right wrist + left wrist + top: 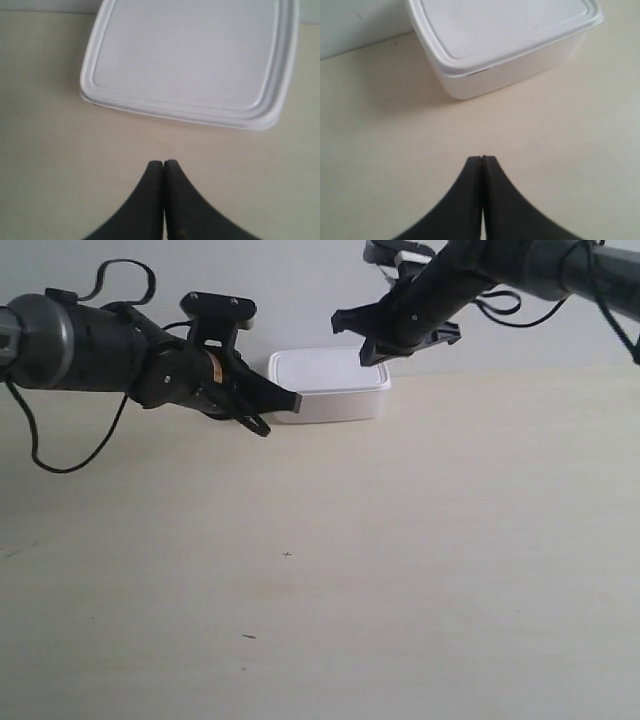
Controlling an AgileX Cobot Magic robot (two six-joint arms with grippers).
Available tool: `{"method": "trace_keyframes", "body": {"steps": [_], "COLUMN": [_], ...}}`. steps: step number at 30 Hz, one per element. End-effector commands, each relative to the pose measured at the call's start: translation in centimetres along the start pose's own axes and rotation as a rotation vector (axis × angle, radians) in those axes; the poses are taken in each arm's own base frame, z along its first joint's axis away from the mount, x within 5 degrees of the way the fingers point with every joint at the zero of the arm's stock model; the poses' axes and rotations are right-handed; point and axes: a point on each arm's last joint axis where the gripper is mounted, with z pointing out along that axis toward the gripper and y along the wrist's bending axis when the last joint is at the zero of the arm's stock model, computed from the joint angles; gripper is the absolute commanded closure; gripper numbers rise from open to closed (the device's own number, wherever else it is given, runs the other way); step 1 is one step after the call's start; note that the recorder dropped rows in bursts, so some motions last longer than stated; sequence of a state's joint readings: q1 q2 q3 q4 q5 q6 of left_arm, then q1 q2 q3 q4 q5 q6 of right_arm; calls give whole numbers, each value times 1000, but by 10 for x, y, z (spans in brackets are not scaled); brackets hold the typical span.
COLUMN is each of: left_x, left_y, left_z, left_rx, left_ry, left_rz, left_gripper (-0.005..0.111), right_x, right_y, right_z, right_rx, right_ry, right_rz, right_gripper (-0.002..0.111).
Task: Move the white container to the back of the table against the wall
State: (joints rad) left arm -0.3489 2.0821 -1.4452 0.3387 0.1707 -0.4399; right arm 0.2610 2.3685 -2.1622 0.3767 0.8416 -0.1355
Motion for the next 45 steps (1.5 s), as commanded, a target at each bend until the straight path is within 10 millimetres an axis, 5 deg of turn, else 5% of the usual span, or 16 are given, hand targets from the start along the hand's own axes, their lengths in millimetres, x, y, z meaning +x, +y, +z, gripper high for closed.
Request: {"method": "trace_keyframes", "body": {"steps": [1, 8, 15, 24, 31, 45], "left_x": [-12, -26, -20, -5, 52, 134], "left_y": [-1, -1, 1, 6, 16, 29], "left_z": [-28, -62, -89, -198, -267, -331], "left_rx": [24, 34, 38, 84, 93, 111], "left_ry": [-74, -135, -144, -323, -391, -562], "left_rz": [-28, -43, -46, -45, -41, -46], "left_gripper": [107, 107, 107, 107, 107, 107], "right_x": [-12, -1, 64, 153, 205, 289], "right_y": [5, 17, 26, 34, 35, 35], "right_z": [-41, -94, -166, -232, -261, -294], "right_rx": [5, 35, 77, 87, 88, 67], "right_ry": [-7, -27, -136, -214, -318, -482], "right_rz": [-21, -61, -32, -14, -6, -47], "right_gripper": [108, 108, 108, 108, 108, 108]}}
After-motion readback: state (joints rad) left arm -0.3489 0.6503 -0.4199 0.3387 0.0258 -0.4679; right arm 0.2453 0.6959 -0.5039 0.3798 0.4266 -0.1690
